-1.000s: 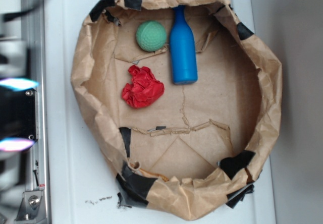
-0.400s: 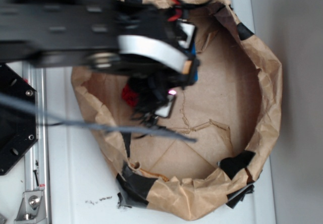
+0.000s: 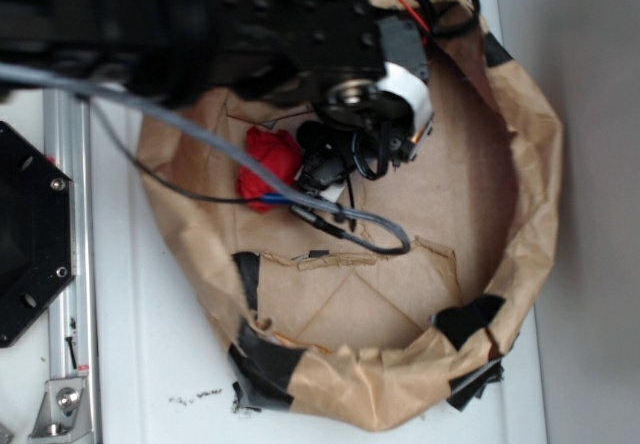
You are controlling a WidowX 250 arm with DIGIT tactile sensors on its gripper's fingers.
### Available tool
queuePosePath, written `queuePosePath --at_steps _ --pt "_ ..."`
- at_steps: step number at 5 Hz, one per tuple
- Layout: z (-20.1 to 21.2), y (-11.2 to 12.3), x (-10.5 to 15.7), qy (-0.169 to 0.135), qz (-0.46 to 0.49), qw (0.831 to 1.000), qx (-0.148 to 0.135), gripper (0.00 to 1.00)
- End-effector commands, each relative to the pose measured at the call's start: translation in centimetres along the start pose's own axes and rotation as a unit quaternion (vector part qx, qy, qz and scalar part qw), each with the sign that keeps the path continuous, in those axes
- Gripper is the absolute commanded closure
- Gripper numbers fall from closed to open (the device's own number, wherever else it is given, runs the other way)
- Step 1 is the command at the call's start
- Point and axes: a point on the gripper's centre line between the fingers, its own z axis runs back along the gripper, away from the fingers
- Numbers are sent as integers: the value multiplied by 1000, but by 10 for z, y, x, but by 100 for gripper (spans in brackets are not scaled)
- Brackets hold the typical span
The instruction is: Grab the blue bottle.
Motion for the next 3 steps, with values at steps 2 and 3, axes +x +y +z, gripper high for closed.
queuePosePath --at_steps 2,3 --pt "12 29 -1 -22 54 998 25 100" --pt "62 20 17 -71 94 990 73 100"
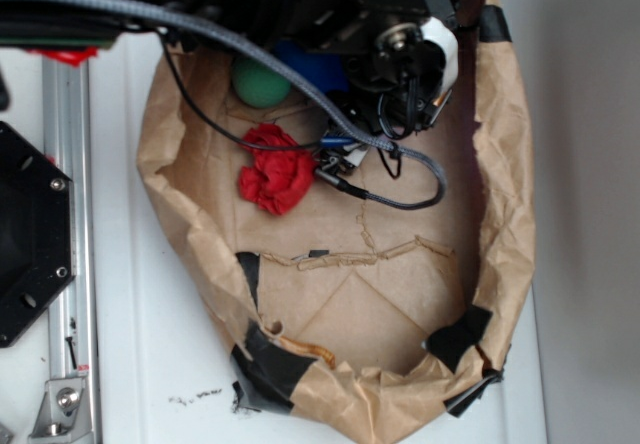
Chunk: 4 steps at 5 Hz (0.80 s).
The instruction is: Grab the blue bottle.
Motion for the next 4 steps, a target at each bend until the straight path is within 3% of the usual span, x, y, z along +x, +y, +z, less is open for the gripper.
queuePosePath --at_steps 1,2,3,4 --pt "105 -23 40 -79 71 991 87 100" --pt "119 -37 50 -69 105 990 71 100" --pt "129 -42 50 -23 199 976 83 100" --pt "131 -43 54 -68 327 940 63 100"
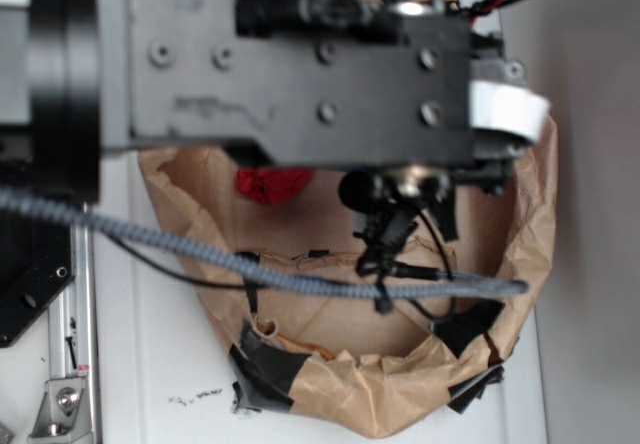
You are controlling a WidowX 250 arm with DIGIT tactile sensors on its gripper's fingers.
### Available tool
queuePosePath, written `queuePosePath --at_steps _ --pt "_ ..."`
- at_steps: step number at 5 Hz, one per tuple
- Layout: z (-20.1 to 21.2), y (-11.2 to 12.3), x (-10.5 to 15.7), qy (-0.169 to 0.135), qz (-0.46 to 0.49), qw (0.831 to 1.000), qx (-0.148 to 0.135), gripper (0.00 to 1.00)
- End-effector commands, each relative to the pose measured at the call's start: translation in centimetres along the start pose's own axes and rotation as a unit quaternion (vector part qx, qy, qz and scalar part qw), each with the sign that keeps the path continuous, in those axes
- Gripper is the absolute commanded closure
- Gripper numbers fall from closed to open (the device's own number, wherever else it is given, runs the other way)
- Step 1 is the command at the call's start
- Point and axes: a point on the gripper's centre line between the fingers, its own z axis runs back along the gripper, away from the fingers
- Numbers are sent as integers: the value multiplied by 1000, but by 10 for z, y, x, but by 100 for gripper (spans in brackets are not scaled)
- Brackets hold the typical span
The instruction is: Grab the blue bottle.
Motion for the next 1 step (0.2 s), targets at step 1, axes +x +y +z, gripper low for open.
queuePosePath --at_steps 1 --pt "11 -2 17 -54 213 975 -16 100"
